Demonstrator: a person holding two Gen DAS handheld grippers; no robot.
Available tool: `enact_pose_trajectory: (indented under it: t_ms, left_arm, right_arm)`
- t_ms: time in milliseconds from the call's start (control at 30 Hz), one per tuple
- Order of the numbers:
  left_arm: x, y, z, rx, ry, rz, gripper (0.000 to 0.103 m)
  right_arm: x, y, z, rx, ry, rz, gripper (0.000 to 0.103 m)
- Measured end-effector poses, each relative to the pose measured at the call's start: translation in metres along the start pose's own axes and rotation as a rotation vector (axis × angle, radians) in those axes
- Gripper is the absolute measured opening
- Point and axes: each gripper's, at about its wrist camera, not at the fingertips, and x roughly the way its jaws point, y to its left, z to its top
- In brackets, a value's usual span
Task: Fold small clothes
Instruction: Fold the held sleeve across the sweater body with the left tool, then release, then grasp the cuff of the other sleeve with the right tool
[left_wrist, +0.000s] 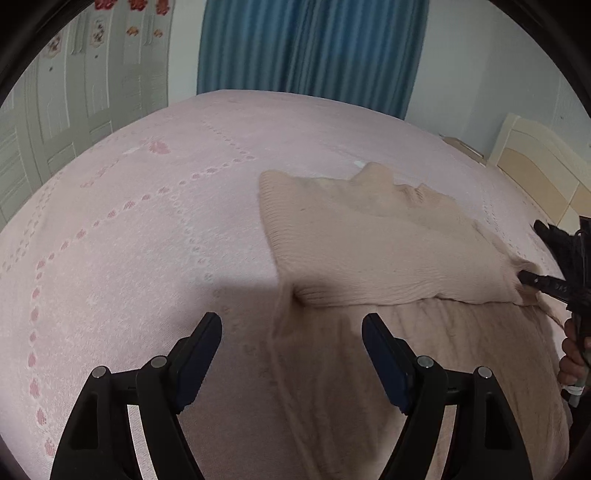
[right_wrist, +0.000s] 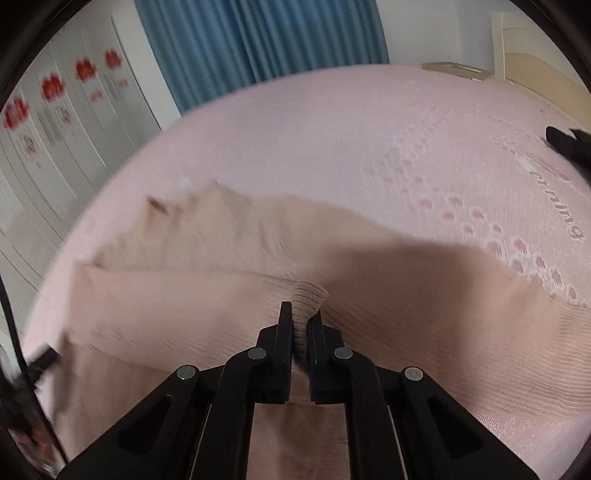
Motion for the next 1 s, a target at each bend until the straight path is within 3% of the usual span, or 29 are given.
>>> enact_pose_trajectory:
  t_ms: [100, 200, 333, 433, 467, 500, 567, 600, 767, 1000]
  left_arm:
    - [-0.004, -0.014, 0.008, 0.036, -0.018, 0.014, 0.077]
    - [-0.005, -0.026, 0.012, 0.052, -0.015, 0.005, 0.077]
    - [-0.002, -0.041, 0.006, 0.041, 0.026, 0.004, 0.077]
    - [0.006, -0.05, -0.01, 0.057, 0.066, 0.016, 0.077]
    - [0.011, -0.052, -0.017, 0.066, 0.087, 0.022, 0.077]
    - [0.016, -0.056, -0.021, 0.086, 0.11, 0.043, 0.077]
    - [0.012, -0.062, -0.022, 0.11, 0.09, 0.062, 0.079]
    - [0.01, -0.063, -0.022, 0.115, 0.079, 0.061, 0.081]
    - [0.013, -0.06, -0.023, 0.106, 0.099, 0.056, 0.083]
    - [0.013, -0.06, -0.024, 0.106, 0.094, 0.071, 0.085]
  right_arm:
    - [-0.006, 0.002, -0.005, -0.038, -0.013, -0.039, 0.018]
    - [-0.025, -0.001, -0.015, -0.031, -0.054, -0.014, 0.03]
    - [-0.009, 0.006, -0.024, -0.105, 0.024, -0.099, 0.03]
    - [-0.037, -0.008, -0.024, -0.047, -0.004, -0.078, 0.031]
    - [-0.051, -0.016, -0.024, -0.024, -0.022, -0.073, 0.036]
    - [-0.066, -0.024, -0.027, 0.0, -0.042, -0.074, 0.041]
    - [-0.098, -0.052, -0.035, 0.051, -0.084, -0.088, 0.06]
    - [-0.11, -0.068, -0.04, 0.074, -0.099, -0.102, 0.062]
    - [-0.164, -0.158, -0.077, 0.184, -0.119, -0.244, 0.065]
    - [-0.167, -0.237, -0.116, 0.342, -0.09, -0.26, 0.065]
